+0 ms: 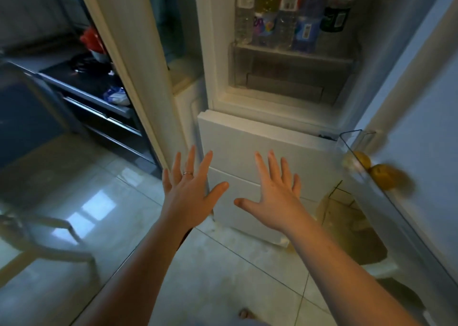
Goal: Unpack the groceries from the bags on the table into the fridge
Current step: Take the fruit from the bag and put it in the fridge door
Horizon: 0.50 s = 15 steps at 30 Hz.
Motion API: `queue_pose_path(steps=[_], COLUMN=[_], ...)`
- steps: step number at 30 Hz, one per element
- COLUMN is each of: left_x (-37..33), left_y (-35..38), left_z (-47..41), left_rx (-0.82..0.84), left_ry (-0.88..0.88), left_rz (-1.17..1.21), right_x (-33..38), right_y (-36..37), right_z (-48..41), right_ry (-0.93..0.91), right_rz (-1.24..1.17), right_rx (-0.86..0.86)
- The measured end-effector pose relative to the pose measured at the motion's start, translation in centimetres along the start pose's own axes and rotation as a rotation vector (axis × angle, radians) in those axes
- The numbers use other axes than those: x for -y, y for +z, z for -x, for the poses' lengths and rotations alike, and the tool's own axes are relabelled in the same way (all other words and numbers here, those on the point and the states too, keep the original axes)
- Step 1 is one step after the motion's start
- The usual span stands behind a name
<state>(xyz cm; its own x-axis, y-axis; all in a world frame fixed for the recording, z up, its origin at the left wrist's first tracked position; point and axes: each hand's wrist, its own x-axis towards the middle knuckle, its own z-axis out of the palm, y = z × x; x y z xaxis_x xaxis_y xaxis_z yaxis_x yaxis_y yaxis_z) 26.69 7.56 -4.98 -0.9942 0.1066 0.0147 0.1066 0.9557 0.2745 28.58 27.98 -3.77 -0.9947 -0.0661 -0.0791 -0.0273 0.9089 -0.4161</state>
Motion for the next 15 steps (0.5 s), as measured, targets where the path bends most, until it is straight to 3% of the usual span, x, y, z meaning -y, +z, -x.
queue_pose_path(steps=[7,15], left_x=[0.1,-1.7], left_y=[-0.3,2.2], left_z=[7.4,19.2], left_rx=[0.003,0.04], left_ry=[-0.05,-0.024], left_rz=[-0.049,-0.055], right_x=[0.7,-1.0], right_y=[1.3,3.3], right_z=[5.7,18.1], right_ry=[-0.045,0.009], right_rz=[-0.015,0.048], right_rx=[0.021,0.06])
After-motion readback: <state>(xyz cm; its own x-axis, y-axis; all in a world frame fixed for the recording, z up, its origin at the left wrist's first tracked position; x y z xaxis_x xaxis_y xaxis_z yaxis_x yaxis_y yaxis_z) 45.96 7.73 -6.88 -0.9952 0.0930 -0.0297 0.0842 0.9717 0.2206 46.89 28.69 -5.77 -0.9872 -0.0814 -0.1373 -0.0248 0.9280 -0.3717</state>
